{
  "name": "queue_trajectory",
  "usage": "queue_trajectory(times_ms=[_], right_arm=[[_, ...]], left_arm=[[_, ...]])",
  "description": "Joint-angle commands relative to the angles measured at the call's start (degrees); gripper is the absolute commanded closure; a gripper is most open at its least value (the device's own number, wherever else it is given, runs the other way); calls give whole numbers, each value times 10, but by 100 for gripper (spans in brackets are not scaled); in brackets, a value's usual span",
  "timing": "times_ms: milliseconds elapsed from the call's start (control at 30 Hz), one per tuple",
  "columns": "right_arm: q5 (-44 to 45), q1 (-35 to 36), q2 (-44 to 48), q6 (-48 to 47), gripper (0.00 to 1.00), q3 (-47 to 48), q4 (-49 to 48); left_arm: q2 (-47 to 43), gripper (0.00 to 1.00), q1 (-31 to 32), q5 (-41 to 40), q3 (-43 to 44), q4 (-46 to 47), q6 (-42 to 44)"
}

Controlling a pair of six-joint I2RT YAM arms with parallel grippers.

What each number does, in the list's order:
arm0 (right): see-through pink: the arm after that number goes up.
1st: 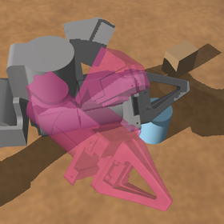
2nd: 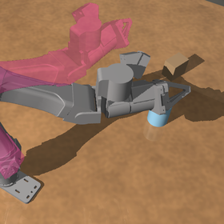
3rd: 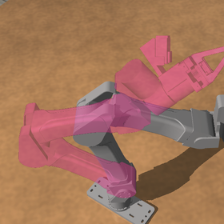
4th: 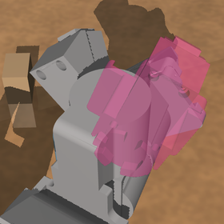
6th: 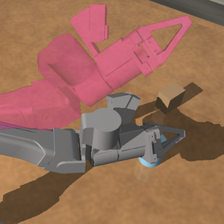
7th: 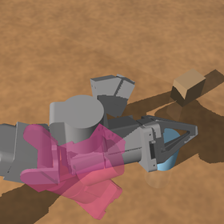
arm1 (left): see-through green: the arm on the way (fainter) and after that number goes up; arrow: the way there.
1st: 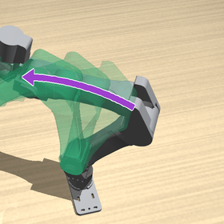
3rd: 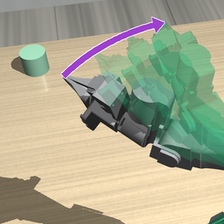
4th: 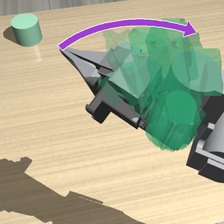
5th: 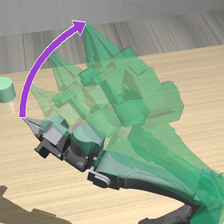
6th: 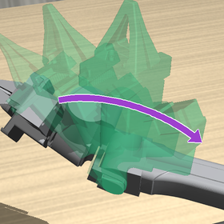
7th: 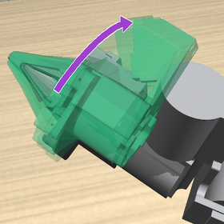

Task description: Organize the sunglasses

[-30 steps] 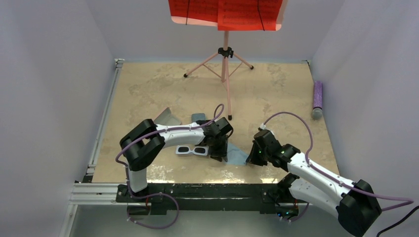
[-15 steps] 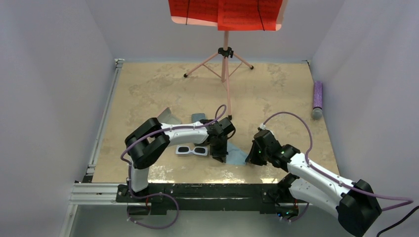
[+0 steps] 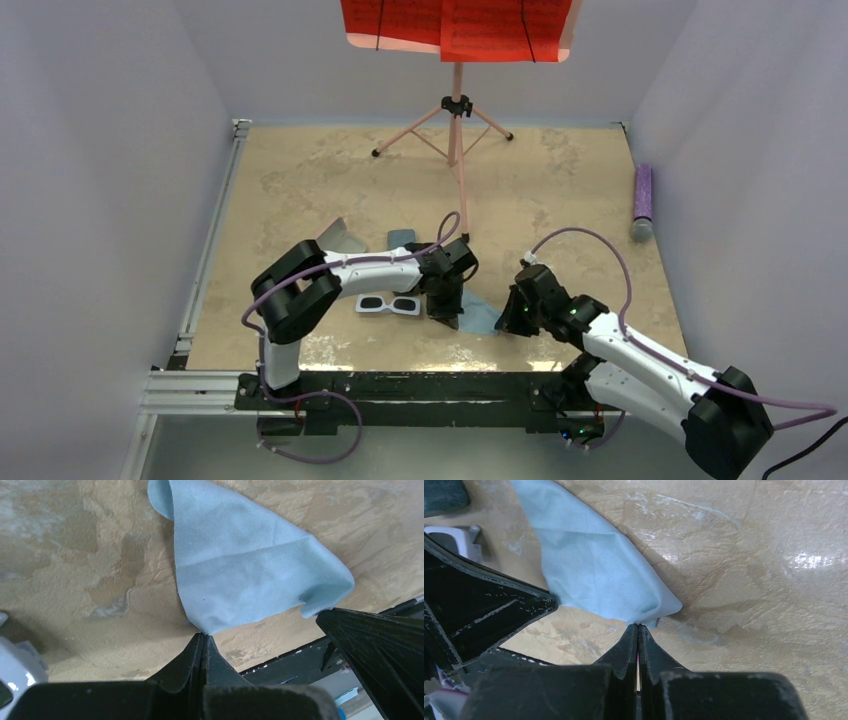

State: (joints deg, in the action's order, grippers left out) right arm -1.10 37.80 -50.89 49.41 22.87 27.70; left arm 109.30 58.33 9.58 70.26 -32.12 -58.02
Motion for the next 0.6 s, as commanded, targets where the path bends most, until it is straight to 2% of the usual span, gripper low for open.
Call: queue_trajectory(times_ms=[0, 233, 567], right_arm=[[-14, -2, 42, -29, 100, -5, -25], [-20, -2, 134, -42, 100, 8, 38], [-72, -2, 233, -43, 100, 35, 120]], left_arm=[[-76, 100, 4, -18, -14, 22, 1], [-132, 100, 4, 0, -29, 34, 5], [-238, 100, 4, 29, -86, 30, 12]])
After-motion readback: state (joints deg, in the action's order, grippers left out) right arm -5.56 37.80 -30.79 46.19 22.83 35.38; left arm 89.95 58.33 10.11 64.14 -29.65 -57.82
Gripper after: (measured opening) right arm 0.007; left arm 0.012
